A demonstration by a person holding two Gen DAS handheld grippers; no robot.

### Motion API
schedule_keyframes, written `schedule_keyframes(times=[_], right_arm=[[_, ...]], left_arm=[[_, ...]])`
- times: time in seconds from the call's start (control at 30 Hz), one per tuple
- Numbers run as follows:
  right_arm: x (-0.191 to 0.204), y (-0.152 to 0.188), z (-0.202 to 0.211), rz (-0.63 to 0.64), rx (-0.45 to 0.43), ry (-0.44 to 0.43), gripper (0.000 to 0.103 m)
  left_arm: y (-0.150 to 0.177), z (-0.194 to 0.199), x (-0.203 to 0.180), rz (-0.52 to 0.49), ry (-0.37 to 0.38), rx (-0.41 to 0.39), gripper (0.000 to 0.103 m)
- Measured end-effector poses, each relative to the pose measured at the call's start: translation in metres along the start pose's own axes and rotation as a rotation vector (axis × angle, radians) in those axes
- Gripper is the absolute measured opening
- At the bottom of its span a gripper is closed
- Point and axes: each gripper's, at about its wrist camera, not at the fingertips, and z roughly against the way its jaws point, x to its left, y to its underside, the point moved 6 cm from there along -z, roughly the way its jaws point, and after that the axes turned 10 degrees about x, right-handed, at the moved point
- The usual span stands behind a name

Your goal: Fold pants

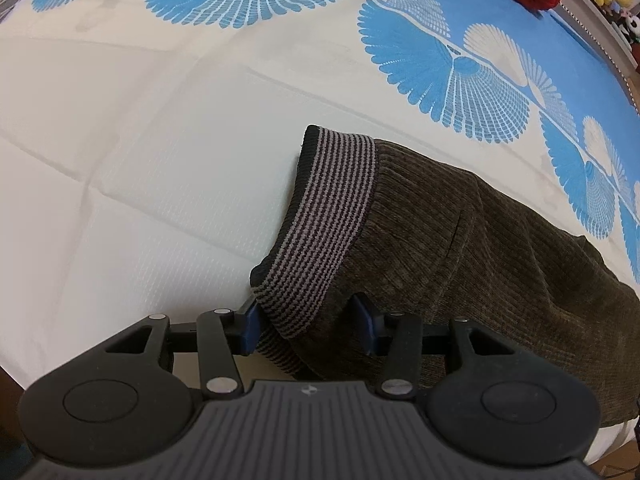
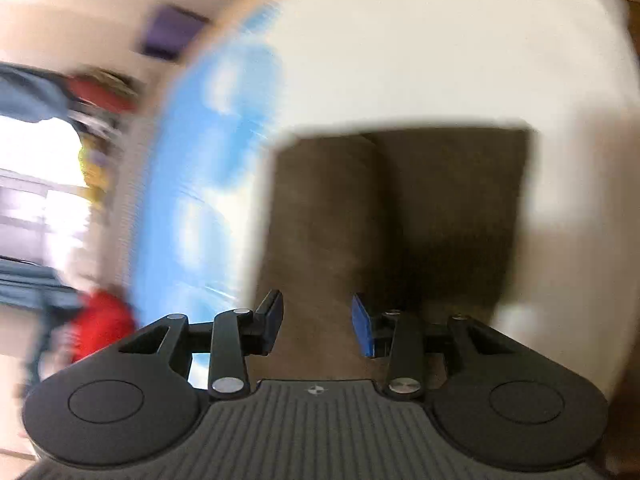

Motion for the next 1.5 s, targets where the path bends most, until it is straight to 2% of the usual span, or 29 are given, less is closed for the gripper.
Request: schedule_keyframes(times=[0.03, 0.07, 0.1, 0.23, 0.4, 0.47, 0.5, 0.57, 0.67, 0.73, 0.83, 0.97, 1.1, 1.17, 1.2, 1.23, 1.27, 1.37, 1.43, 1.5], right_arm=[[-0.002, 0.001, 0.003, -0.003, -0.005, 0.019, 0.031], [-0.001, 0.004, 0.008, 0.012, -0.019, 0.043, 0.031], [0.003, 0.006, 0.012, 0.046, -0.024, 0.078, 0.036], [-0.007, 0.026, 0.015, 0.082, 0.065, 0.147, 0.038], [-0.004, 0.031, -0.018, 0.076, 0.159, 0.153, 0.041], [0.003, 0.028, -0.023, 0.102, 0.170, 0.146, 0.042], [0.007, 0.031, -0.025, 0.128, 0.176, 0.143, 0.048], [0.015, 0.034, -0.028, 0.136, 0.180, 0.108, 0.048], [0.033, 0.023, -0.005, 0.093, 0.055, -0.127, 0.046], [0.045, 0.017, 0.009, 0.134, -0.042, -0.198, 0.047], [0.046, 0.013, 0.010, 0.112, -0.054, -0.297, 0.047], [0.040, 0.011, -0.003, 0.088, -0.070, -0.256, 0.047], [0.033, 0.011, -0.013, 0.073, -0.085, -0.161, 0.046], [0.027, 0.014, -0.018, 0.050, -0.099, -0.115, 0.040], [0.026, 0.013, -0.018, 0.038, -0.105, -0.110, 0.031], [0.025, 0.012, -0.015, 0.030, -0.110, -0.111, 0.026], [0.027, 0.011, -0.012, 0.030, -0.117, -0.121, 0.025], [0.046, 0.011, 0.003, 0.119, -0.155, -0.148, 0.017], [0.063, 0.013, 0.025, 0.237, -0.240, -0.114, 0.009], [0.081, 0.019, 0.054, 0.364, -0.342, -0.127, 0.006]], left_arm=[[0.000, 0.000, 0.000, -0.003, -0.002, 0.000, 0.052], [0.000, 0.000, 0.000, -0.005, -0.001, 0.000, 0.051], [0.000, 0.000, 0.000, -0.005, 0.001, 0.000, 0.051], [0.000, -0.001, 0.001, -0.007, 0.006, 0.003, 0.052], [0.000, -0.002, -0.003, -0.014, -0.010, 0.003, 0.052], [0.000, -0.002, -0.003, -0.014, -0.014, 0.002, 0.052], [0.000, -0.002, -0.004, -0.015, -0.015, 0.002, 0.052], [0.000, -0.002, -0.003, -0.015, -0.012, 0.001, 0.052], [0.002, -0.002, -0.002, -0.016, -0.007, 0.001, 0.052], [0.001, -0.001, -0.002, -0.022, -0.005, 0.000, 0.052], [0.001, -0.002, -0.001, -0.017, 0.003, 0.003, 0.052], [0.001, -0.002, -0.001, -0.024, 0.001, 0.003, 0.052], [0.001, -0.002, -0.001, -0.023, 0.005, 0.003, 0.052], [0.001, -0.001, 0.000, -0.018, 0.003, 0.000, 0.050], [0.000, 0.000, 0.000, -0.016, 0.003, -0.002, 0.049], [0.000, 0.000, 0.000, -0.015, 0.001, -0.003, 0.046], [0.001, 0.001, 0.000, -0.019, -0.003, -0.006, 0.040], [0.002, 0.004, -0.002, -0.026, -0.021, -0.021, 0.028], [0.004, 0.012, -0.002, -0.019, -0.008, -0.045, 0.025], [0.006, 0.021, -0.002, -0.007, 0.026, -0.067, 0.024]])
